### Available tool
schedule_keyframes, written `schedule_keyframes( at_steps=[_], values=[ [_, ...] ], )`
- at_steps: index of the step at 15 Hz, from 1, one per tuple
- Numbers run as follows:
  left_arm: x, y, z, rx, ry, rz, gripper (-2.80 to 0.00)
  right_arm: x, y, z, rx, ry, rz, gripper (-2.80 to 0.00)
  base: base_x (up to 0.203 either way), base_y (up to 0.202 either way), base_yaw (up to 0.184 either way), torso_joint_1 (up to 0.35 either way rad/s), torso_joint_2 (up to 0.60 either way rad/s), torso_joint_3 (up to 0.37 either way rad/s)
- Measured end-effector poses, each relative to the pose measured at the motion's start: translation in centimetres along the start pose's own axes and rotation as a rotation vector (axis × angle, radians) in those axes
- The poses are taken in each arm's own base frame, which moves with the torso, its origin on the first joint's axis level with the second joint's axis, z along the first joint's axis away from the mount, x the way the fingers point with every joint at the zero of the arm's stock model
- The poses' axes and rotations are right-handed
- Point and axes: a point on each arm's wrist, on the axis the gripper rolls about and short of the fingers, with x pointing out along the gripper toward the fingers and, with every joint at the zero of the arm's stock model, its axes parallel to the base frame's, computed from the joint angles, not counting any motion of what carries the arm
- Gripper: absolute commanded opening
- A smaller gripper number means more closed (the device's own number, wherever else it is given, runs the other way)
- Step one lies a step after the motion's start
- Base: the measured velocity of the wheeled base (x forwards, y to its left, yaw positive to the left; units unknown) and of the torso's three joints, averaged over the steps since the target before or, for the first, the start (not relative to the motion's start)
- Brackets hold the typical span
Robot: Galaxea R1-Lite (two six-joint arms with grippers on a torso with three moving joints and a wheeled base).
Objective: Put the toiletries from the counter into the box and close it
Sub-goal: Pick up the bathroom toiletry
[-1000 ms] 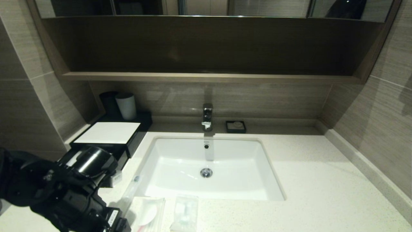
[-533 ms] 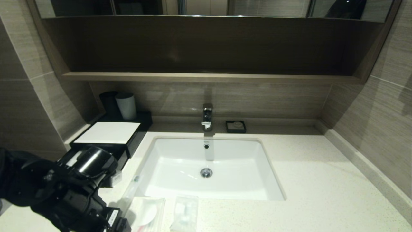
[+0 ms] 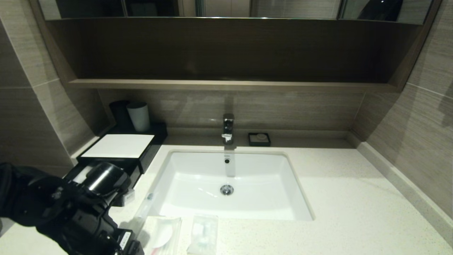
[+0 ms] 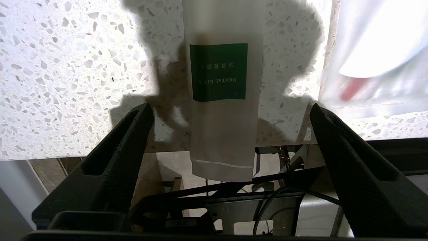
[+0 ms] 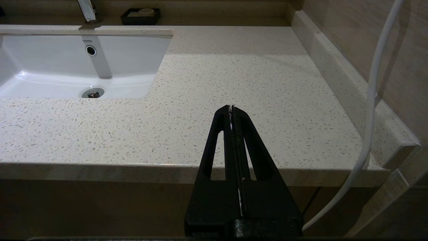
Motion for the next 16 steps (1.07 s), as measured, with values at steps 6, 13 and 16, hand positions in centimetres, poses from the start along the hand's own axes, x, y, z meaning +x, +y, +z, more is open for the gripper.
schedule_keyframes(
  at_steps=[6,13,16],
  values=[
    [0.16,0.0,0.02,0.0,0.007,0.001,0.0,0.0,0.0,0.0,0.0,0.0,0.0,-2.8,0.0,0.0,0.0,0.0,0.0,0.0],
    [0.3,0.0,0.08,0.0,-0.005,0.002,-2.8,0.0,0.0,0.0,0.0,0.0,0.0,-2.8,0.0,0.0,0.0,0.0,0.0,0.0],
    [0.41,0.04,-0.07,0.003,-0.002,0.009,-2.8,0.0,0.0,0.0,0.0,0.0,0.0,-2.8,0.0,0.0,0.0,0.0,0.0,0.0]
  ],
)
